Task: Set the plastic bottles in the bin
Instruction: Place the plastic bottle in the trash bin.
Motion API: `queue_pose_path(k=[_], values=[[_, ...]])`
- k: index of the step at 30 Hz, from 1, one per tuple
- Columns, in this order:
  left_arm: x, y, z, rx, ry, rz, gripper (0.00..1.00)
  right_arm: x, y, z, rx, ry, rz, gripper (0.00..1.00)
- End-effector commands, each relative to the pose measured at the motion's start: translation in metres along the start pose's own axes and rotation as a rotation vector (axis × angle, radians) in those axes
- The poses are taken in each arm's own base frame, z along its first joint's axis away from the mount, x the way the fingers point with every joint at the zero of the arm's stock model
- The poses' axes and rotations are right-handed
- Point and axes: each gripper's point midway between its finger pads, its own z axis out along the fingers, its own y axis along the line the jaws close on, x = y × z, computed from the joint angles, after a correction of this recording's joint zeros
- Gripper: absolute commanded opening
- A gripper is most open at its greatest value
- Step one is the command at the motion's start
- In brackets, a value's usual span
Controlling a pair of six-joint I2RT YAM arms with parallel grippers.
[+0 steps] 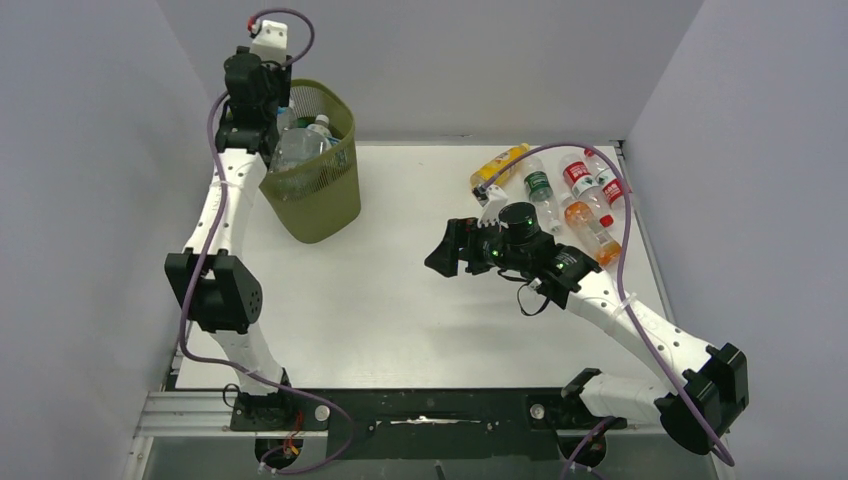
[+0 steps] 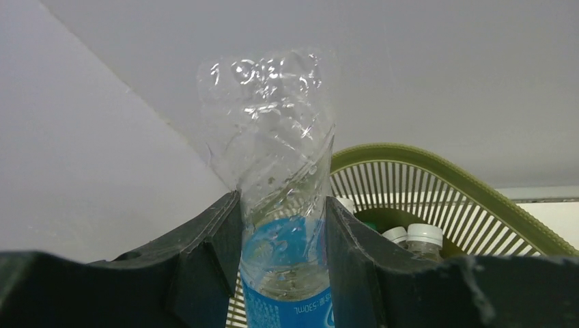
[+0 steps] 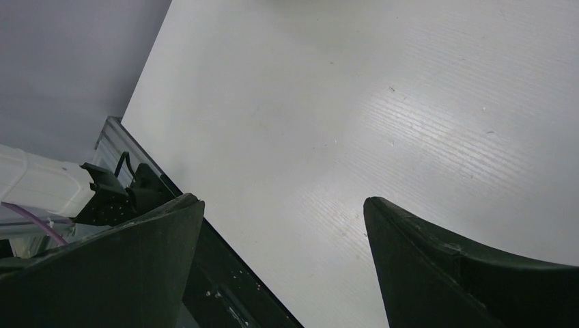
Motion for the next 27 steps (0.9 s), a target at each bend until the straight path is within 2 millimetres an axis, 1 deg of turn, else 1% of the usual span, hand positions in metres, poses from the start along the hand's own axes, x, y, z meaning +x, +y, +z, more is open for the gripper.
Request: queue_pose_path(k=[1,4,7,10,11,14,16,17,18,21,24,25,27], values=[[-0.008,0.013,0.000,-0.107,-0.122,0.056,0.33,-0.012,0.012,-0.003,-0.035,-0.037,-0.012,0.91],[0.001,0.012,-0.003,-0.110,-0.141,0.085,0.33,-0.008,0.010,-0.002,-0.033,-0.029,-0.007,0.91],[0.016,0.006,-0.002,-0.087,-0.111,0.116,0.33,-0.004,0.009,0.001,-0.038,-0.021,-0.003,0.91],[0.029,0.004,-0.004,-0.077,-0.065,0.117,0.38,-0.004,0.008,0.003,-0.040,-0.017,-0.001,0.91],[0.032,0.005,-0.005,-0.076,-0.049,0.107,0.44,-0.004,0.008,0.004,-0.040,-0.017,-0.003,0.91],[0.035,0.008,-0.010,-0.085,-0.011,0.067,0.68,-0.008,0.008,0.004,-0.036,-0.019,-0.014,0.91],[0.029,0.013,-0.013,-0.092,-0.008,0.042,0.82,-0.010,0.008,0.004,-0.031,-0.018,-0.023,0.91],[0.024,0.015,-0.015,-0.092,-0.013,0.028,0.86,-0.011,0.007,0.004,-0.028,-0.018,-0.026,0.92],[0.018,0.017,-0.016,-0.088,-0.019,0.017,0.89,-0.012,0.007,0.003,-0.026,-0.018,-0.028,0.92],[-0.004,0.022,-0.020,-0.084,-0.038,-0.008,0.93,-0.016,0.007,0.002,-0.022,-0.022,-0.034,0.92],[-0.023,0.024,-0.023,-0.074,-0.038,-0.046,0.94,-0.019,0.006,-0.001,-0.016,-0.030,-0.034,0.92],[-0.038,0.026,-0.027,-0.068,-0.051,-0.066,0.94,-0.021,0.005,-0.002,-0.012,-0.035,-0.033,0.92],[-0.052,0.024,-0.033,-0.044,-0.050,-0.107,0.94,-0.026,0.002,-0.005,0.002,-0.051,-0.023,0.93]])
